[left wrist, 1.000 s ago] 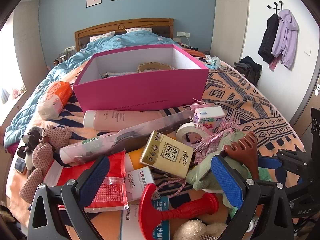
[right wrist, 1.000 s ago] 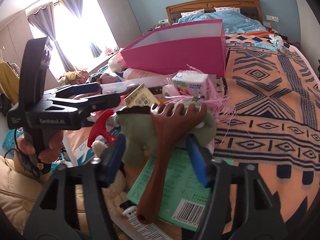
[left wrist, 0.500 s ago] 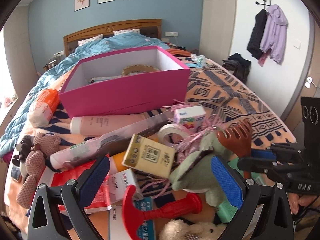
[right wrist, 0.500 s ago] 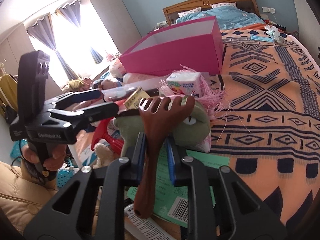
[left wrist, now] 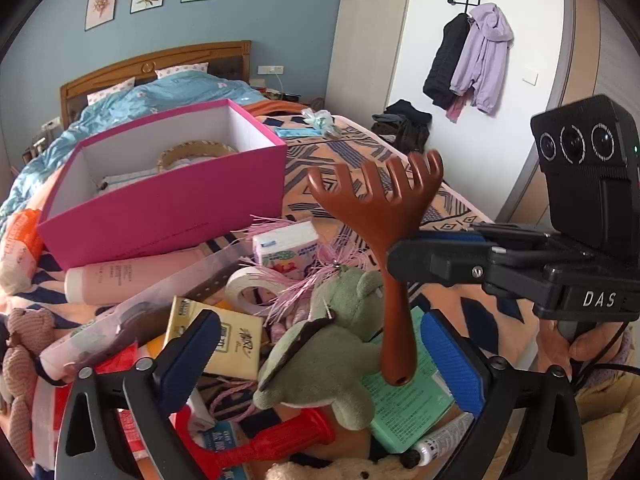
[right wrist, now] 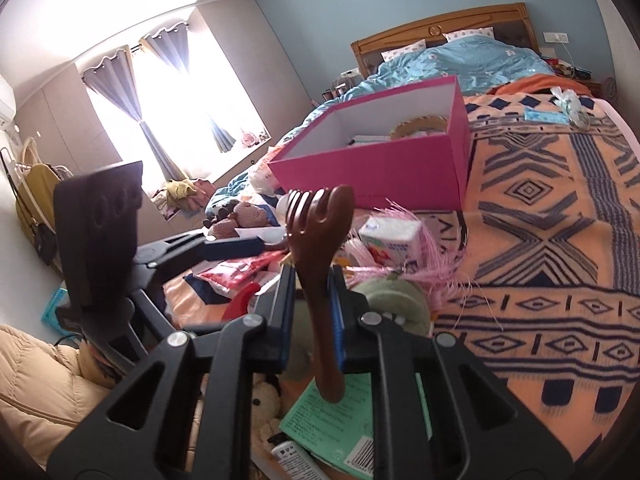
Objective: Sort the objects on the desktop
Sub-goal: 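Lift the brown massager with the right gripper toward the pink box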
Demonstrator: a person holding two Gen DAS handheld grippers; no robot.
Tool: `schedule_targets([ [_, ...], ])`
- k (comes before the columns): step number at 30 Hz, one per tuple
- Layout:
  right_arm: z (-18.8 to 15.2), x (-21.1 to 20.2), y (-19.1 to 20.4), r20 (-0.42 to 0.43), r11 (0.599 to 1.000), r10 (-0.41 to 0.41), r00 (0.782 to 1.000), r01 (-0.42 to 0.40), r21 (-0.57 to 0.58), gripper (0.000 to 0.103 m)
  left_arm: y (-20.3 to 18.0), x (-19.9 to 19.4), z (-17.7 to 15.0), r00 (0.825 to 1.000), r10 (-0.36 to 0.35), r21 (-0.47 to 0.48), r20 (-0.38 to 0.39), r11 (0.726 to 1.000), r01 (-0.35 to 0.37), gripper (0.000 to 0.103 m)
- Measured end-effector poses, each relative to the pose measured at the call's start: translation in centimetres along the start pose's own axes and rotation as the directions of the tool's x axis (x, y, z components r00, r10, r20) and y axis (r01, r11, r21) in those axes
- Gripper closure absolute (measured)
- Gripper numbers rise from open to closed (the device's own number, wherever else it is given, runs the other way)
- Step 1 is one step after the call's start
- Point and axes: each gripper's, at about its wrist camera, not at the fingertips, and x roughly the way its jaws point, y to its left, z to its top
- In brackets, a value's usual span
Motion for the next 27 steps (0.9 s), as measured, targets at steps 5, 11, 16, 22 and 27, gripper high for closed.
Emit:
schedule_targets([
  [5, 1.5, 0.4, 0.1, 0.010, 0.999, 0.030, 0.999, -0.030, -0.017, 0.088, 0.1, 0.8, 0.7, 0.999, -0.033, 0.002, -0.012, 0.999, 0.033, 0.024],
  [11, 3.3, 1.4, -0.4, 0.021, 0.998, 0.068, 0.997, -0.068, -0.018, 0.090, 0.3, 1.9, 1.7, 0.997, -0.071, 0.000, -0.023, 0.997, 0.071, 0.050],
  [16, 4.1, 2.9, -0.9, 0.004, 0.996, 0.085, 0.996, -0.085, -0.010, 0.091, 0.8, 3.1, 2.1, 0.995, -0.088, -0.015, -0.047, 0.996, 0.088, 0.076],
  [22, 3.5, 3.9, -2.5, -0.048, 0.998, 0.044, 0.998, -0.043, 0.036, 0.089, 0.4, 3.8, 1.6, 0.997, -0.060, -0.006, -0.056, 0.998, 0.060, 0.078],
  [27, 2.8, 4.8, -2.9, -0.115, 0.999, 0.021, 0.993, -0.016, 0.048, 0.065, -0.5, 3.7, 1.7, 0.998, -0.032, 0.039, -0.048, 0.999, 0.034, 0.078],
])
